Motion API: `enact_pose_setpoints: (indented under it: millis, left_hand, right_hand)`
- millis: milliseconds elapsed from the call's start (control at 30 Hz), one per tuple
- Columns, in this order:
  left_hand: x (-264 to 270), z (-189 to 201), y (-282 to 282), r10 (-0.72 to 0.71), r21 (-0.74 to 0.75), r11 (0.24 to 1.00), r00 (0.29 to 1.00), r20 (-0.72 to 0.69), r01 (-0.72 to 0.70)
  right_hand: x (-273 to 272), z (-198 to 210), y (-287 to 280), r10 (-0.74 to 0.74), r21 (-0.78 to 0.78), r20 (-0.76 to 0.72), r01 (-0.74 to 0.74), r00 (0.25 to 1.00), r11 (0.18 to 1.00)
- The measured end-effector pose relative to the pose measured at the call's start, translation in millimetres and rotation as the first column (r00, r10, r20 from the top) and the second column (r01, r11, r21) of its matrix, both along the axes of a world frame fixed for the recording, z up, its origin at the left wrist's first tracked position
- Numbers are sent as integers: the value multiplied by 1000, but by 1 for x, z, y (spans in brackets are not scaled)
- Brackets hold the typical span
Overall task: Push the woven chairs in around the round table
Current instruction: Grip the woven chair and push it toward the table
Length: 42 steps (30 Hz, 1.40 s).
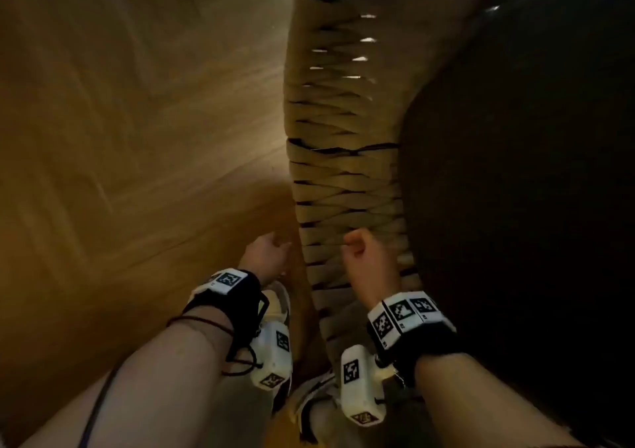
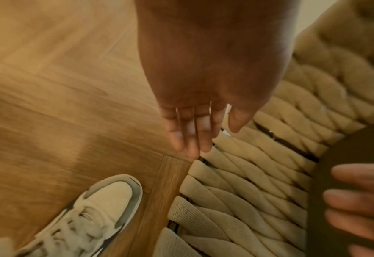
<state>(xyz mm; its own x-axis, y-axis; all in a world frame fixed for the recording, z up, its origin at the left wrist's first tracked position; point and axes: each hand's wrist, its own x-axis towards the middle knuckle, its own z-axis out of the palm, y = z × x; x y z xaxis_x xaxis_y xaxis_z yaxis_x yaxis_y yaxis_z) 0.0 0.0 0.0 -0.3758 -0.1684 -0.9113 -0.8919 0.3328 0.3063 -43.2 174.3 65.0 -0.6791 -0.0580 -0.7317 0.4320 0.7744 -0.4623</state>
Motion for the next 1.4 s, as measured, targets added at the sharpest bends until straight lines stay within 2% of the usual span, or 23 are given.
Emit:
enact_pose_setpoints:
  millis: [67,167,233,300,367,433,500,567,633,733,833,900,967,1033,1100,1133,1200,1300,1400]
  left_hand:
    - [0,-51,4,65,-6,998,998,26,-65]
    - [10,-120,15,205,22,978,971,120,-209]
    - [24,-144,30,315,68,940,929,194,-333]
    - [41,-168,49,394,123,893,883,255,-433]
    - [52,-185,66,457,172,835,834,309,-522]
    - [59,-192,80,535,240,745,772,343,-623]
    - [67,-194,85,586,292,685,743,325,-668]
    - [71,-191,87,606,308,678,745,280,-668]
    - [72,-185,87,648,317,650,722,243,-690]
    - [64,-170,75,683,342,638,712,161,-690]
    - [51,-145,55,687,344,651,718,111,-676]
    - [43,-124,42,698,335,655,712,75,-678]
    - [37,-101,35,698,331,664,714,46,-670]
    - [31,-76,34,703,328,669,711,12,-667]
    - [28,-47,40,701,310,684,712,-29,-661]
    - [27,-32,45,707,299,683,706,-41,-667]
    - [27,1,58,716,289,678,696,-49,-676]
    - [31,54,80,721,287,674,691,-51,-681]
    - [29,110,102,686,304,701,726,-41,-645]
  right_hand:
    - [0,-46,-1,58,47,-10,-58,998,997]
    - [-14,-102,-7,322,67,-49,-319,945,945]
    - [-33,-124,-17,531,67,-78,-527,844,847]
    - [-54,-147,-39,695,74,-127,-692,708,718]
    - [-72,-165,-67,826,108,-163,-823,539,558]
    - [-80,-183,-95,959,197,-88,-940,268,280]
    - [-81,-193,-114,995,258,102,-966,17,-10]
    - [-75,-197,-120,959,257,251,-945,-134,-200]
    - [-66,-194,-118,934,238,300,-933,-194,-270]
    - [-60,-182,-106,953,228,258,-948,-159,-220]
    - [-64,-158,-93,998,280,69,-960,-8,-27]
    - [-62,-140,-87,986,275,-52,-947,158,166]
    - [-55,-116,-75,922,248,-90,-888,376,387]
    - [-43,-87,-60,815,227,-60,-787,577,574]
    - [-23,-55,-43,698,193,19,-688,716,700]
    - [-12,-37,-36,651,176,74,-653,755,737]
    - [4,-2,-23,590,148,174,-613,789,776]
    - [9,49,-2,550,128,277,-597,788,792]
    - [14,107,25,525,126,327,-587,786,800]
